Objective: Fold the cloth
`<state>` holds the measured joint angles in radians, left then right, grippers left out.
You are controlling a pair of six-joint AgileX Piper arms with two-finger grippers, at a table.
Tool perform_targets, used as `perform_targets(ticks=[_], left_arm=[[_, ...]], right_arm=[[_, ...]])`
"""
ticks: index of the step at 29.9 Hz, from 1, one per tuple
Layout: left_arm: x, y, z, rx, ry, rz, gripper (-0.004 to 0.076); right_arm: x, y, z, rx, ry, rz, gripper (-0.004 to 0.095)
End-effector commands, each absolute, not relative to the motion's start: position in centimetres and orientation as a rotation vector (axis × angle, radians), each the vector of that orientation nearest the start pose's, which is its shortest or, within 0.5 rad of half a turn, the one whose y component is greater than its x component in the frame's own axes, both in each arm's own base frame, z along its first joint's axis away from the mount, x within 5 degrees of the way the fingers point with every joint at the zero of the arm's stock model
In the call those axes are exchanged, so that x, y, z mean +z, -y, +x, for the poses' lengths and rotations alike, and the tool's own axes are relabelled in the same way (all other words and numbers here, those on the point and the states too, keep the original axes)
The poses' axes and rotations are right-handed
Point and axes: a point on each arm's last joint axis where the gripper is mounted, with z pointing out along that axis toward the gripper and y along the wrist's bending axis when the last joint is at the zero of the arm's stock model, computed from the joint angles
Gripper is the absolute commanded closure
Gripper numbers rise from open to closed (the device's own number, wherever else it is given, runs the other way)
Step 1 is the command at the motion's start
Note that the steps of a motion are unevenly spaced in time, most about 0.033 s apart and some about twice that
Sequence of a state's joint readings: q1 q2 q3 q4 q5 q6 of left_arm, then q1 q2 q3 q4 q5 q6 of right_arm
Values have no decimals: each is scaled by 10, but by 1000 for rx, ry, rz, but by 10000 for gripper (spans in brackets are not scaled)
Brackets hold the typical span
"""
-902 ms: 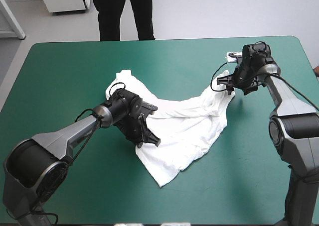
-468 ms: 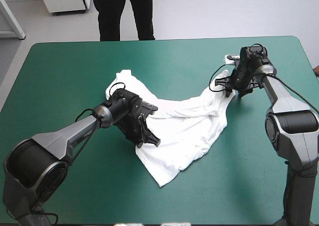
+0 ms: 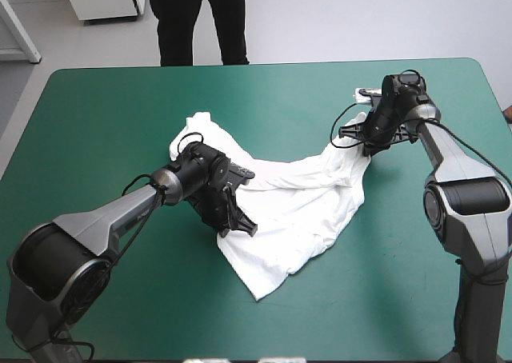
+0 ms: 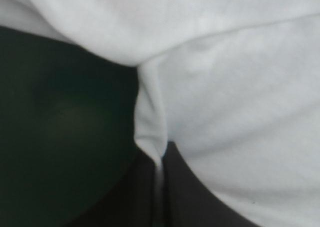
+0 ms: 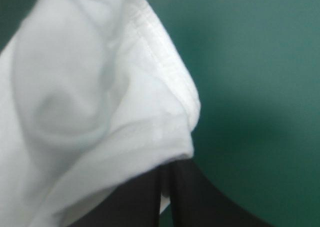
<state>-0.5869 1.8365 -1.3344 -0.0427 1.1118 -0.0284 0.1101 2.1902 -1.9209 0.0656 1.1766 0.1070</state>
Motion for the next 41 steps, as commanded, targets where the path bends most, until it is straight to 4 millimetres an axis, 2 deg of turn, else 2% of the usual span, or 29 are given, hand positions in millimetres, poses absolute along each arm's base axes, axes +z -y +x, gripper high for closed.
perform_targets(ticks=[1, 3, 6, 11, 16, 20, 26, 32, 37, 41], left_arm=[[259, 187, 303, -58, -2872, 762, 734], [285, 177, 309, -81, -2826, 701, 734], [336, 159, 315, -114, -2717, 601, 734], [417, 136, 308, -153, -2520, 519, 734], [501, 127, 281, -245, -2240, 489, 734], [556, 116, 254, -295, -2028, 457, 734], [610, 99, 208, -364, -1786, 425, 734], [648, 82, 163, -406, -1561, 408, 734], [673, 67, 125, -450, -1353, 375, 734], [678, 62, 110, -465, -1309, 372, 734]], right_arm=[[273, -52, 440, 86, -2879, -23, 921], [301, -51, 430, 93, -2816, -30, 921], [348, -48, 407, 104, -2702, -40, 921], [415, -45, 363, 149, -2531, -64, 921], [472, -44, 310, 208, -2363, -109, 921], [510, -42, 267, 244, -2216, -145, 921], [578, -35, 203, 240, -1926, -155, 921], [637, -31, 143, 260, -1629, -170, 921], [660, -30, 109, 274, -1479, -197, 921], [662, -28, 100, 261, -1482, -199, 921]])
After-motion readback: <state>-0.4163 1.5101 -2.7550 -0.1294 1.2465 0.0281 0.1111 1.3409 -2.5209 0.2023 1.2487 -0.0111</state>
